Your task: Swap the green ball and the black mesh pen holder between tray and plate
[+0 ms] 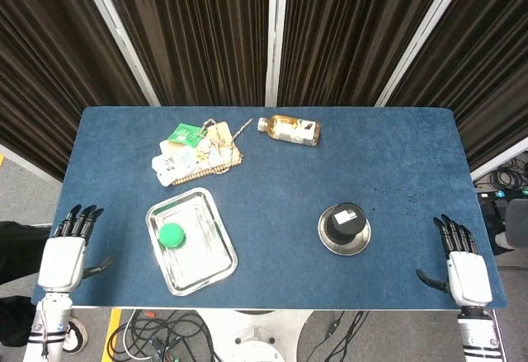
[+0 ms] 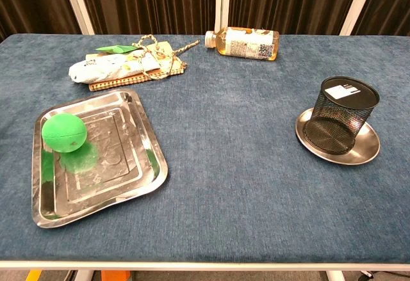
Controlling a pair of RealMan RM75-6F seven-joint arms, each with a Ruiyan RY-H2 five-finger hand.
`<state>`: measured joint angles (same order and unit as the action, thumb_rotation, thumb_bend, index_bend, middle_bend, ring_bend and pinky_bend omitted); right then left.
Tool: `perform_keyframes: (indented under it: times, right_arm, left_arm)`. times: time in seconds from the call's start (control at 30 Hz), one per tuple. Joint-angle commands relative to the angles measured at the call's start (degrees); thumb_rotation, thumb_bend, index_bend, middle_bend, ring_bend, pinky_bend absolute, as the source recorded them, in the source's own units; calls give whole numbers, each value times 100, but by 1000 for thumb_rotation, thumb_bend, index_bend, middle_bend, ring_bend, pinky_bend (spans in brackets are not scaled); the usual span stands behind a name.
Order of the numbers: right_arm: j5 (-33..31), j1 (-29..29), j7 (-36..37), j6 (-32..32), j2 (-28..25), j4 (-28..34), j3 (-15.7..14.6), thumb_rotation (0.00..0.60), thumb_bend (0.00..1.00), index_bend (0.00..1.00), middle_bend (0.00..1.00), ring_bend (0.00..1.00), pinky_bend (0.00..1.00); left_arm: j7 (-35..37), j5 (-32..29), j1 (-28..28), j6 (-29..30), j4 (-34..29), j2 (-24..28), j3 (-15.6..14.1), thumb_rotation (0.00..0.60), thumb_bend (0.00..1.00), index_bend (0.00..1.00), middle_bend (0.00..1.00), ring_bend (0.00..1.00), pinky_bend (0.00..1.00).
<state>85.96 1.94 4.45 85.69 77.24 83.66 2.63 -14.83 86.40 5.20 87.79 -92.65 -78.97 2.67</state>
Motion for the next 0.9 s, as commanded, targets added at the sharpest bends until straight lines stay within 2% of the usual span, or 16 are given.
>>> perform_keyframes:
  times: [0.03,0.43,0.63,0.9]
  right_arm:
    - [5,-11,-6,24,-26,32,5,600,54,0,0,0,0]
    - [56,22,-59,47,-94,196,33,600,54,0,0,0,0]
    - [115,41,-102,97,-221,301,58,600,54,0,0,0,0]
    - [175,87,-142,129,-369,516,103,600,54,0,0,0,0]
  left_arm:
    - [-9,12,11,-15,-9,-5,-5,600,46,146,123,52,222]
    - [206,327,213,-268,-290,24,-113,600,39,146,123,52,221]
    - [109,604,673,-830,-386,-183,-104,600,38,146,123,52,221]
    - [-67,330,1258,-1637,-218,-580,119,600,39,144,118,52,221]
